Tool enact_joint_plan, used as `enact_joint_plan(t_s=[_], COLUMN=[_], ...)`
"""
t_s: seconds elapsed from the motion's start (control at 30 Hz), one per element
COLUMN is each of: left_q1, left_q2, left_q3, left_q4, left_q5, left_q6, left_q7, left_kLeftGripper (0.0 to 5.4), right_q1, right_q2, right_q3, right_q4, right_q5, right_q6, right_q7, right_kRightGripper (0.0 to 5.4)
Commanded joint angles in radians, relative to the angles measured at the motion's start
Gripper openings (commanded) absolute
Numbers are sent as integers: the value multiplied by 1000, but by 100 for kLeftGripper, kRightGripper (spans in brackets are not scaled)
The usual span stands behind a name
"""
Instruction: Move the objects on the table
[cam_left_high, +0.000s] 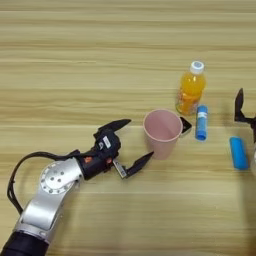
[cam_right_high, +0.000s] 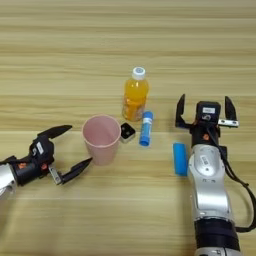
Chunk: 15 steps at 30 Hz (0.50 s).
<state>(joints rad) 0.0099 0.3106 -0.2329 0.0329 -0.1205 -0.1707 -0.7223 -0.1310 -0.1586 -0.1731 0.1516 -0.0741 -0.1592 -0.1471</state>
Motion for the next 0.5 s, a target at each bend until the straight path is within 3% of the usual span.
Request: enact_joint_plan(t_s=[0.03,0.5], left_q1=[-16,-21], left_q2=[1,1], left_q3=[-14,-81], left_q4=[14,23], left_q5=[8,50], left_q6=[2,-16], left_q7=[-10,-36], left_kLeftGripper=[540,540], right_q1=[-7,-6], right_q2=[4,10], right_q3=[3,6], right_q4=[-18,-24], right_q5=[-7,-10], right_q6=[22,26], right_q7=[-8,-12], right_kRightGripper=[539,539])
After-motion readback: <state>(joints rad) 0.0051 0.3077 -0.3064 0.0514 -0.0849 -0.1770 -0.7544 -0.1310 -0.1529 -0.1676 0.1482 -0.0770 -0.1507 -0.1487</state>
